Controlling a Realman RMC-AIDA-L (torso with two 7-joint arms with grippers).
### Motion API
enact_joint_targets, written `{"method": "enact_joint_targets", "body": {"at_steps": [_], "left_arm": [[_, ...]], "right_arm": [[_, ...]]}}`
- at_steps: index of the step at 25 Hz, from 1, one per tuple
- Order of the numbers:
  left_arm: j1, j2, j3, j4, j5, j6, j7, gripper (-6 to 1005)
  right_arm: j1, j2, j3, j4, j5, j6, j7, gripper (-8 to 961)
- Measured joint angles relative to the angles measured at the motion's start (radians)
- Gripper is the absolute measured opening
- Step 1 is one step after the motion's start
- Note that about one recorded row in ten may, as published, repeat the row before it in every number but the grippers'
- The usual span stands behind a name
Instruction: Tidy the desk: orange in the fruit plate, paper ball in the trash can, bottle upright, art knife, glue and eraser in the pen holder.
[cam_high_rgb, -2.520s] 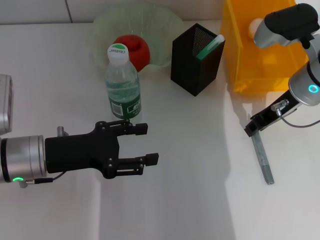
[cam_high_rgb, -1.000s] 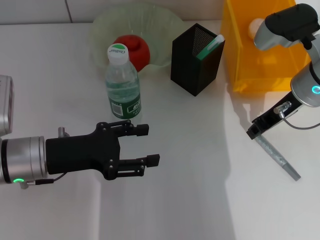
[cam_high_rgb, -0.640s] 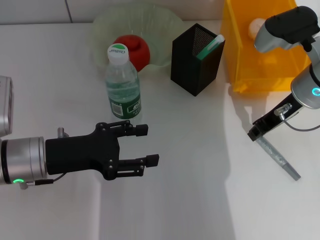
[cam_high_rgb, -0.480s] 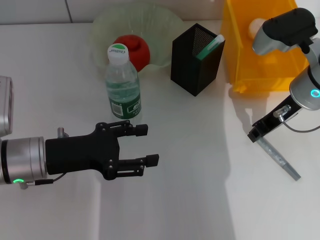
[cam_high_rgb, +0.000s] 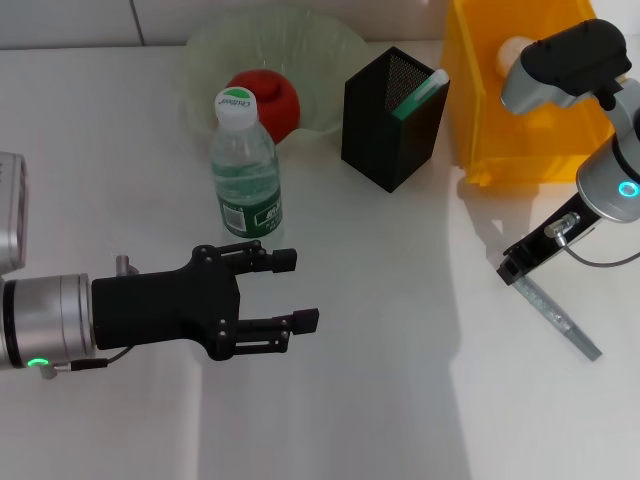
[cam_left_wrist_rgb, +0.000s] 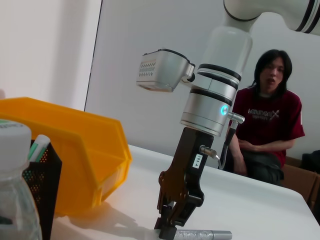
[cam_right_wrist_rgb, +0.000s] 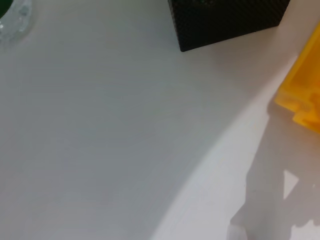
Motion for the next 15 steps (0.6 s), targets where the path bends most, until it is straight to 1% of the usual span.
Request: {"method": "enact_joint_targets", "body": {"at_steps": [4, 5, 6, 7, 8, 9, 10, 12, 13, 14, 15], "left_arm": [[0.0, 0.0, 0.0, 0.0, 0.0, 0.0, 0.0, 765], [0.0, 0.0, 0.0, 0.0, 0.0, 0.0, -0.001, 765], [0.0, 0.0, 0.0, 0.0, 0.0, 0.001, -0.002, 765], [0.0, 0.0, 0.0, 0.002, 0.0, 0.001, -0.003, 765], [0.002, 0.0, 0.0, 0.005, -0.002, 0.003, -0.006, 765], [0.002, 0.0, 0.0, 0.005, -0.002, 0.003, -0.006, 765], [0.003, 0.0, 0.0, 0.006, -0.004, 0.004, -0.007, 765], [0.004, 0.0, 0.0, 0.007, -0.007, 0.006, -0.008, 765], [0.004, 0.0, 0.0, 0.007, -0.007, 0.006, -0.008, 765], [0.004, 0.0, 0.0, 0.007, -0.007, 0.006, -0.008, 765], [0.004, 0.0, 0.0, 0.007, -0.007, 0.006, -0.008, 765]], "right_arm": [[-0.003, 0.0, -0.004, -0.021, 0.002, -0.011, 0.0, 142], [-0.02, 0.0, 0.002, -0.077, 0.007, -0.03, -0.001, 137], [-0.02, 0.0, 0.002, -0.077, 0.007, -0.03, -0.001, 137], [-0.036, 0.0, 0.005, -0.12, 0.014, -0.047, -0.001, 136], [-0.078, -0.001, 0.02, -0.234, 0.054, -0.081, -0.001, 136], [-0.078, -0.001, 0.02, -0.234, 0.054, -0.081, -0.001, 135], [-0.102, -0.004, 0.038, -0.303, 0.088, -0.1, -0.004, 135], [-0.157, -0.005, 0.122, -0.436, 0.209, -0.134, -0.03, 134], [-0.211, -0.003, 0.239, -0.523, 0.366, -0.145, -0.087, 133], [-0.211, -0.003, 0.239, -0.523, 0.366, -0.145, -0.087, 133], [-0.238, -0.002, 0.302, -0.545, 0.463, -0.137, -0.126, 132]]}}
